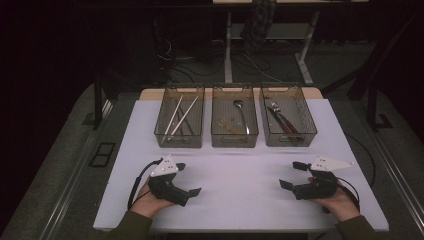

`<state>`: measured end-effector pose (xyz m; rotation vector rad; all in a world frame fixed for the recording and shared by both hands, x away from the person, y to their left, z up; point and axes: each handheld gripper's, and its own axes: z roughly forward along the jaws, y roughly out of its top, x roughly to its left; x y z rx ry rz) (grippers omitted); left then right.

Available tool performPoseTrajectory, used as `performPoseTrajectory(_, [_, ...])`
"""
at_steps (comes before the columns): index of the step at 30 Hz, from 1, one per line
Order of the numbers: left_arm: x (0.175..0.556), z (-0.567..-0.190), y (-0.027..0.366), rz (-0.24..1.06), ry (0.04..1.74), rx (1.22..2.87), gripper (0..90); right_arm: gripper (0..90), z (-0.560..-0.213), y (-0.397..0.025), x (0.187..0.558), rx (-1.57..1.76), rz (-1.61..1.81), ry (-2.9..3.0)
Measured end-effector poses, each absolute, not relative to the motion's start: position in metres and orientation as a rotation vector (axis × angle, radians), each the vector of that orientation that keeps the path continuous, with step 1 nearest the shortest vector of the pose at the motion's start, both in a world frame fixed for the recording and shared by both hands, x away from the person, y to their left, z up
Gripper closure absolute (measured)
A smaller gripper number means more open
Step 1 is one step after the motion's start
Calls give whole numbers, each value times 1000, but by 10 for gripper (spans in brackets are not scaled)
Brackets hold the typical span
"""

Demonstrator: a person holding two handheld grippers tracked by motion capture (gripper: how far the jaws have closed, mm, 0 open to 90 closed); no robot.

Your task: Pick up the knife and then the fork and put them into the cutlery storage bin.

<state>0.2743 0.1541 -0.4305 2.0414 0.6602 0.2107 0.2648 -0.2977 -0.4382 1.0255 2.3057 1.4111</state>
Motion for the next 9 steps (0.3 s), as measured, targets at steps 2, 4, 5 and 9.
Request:
performPoseTrajectory(2, [274, -431, 154, 211, 660, 2045, 0, 131, -440, -297, 262, 1016, 1398, 2317])
performPoseTrajectory(4, [275, -431, 154, 210, 661, 2044, 0, 131, -441, -296, 259, 1009, 1393, 2325])
performPoseTrajectory(5, [275, -431, 154, 211, 661, 2044, 0, 131, -442, -296, 258, 1005, 1388, 2331])
performPoseTrajectory(9, [275, -431, 154, 210, 661, 2047, 0, 131, -444, -295, 258, 1004, 1365, 2339])
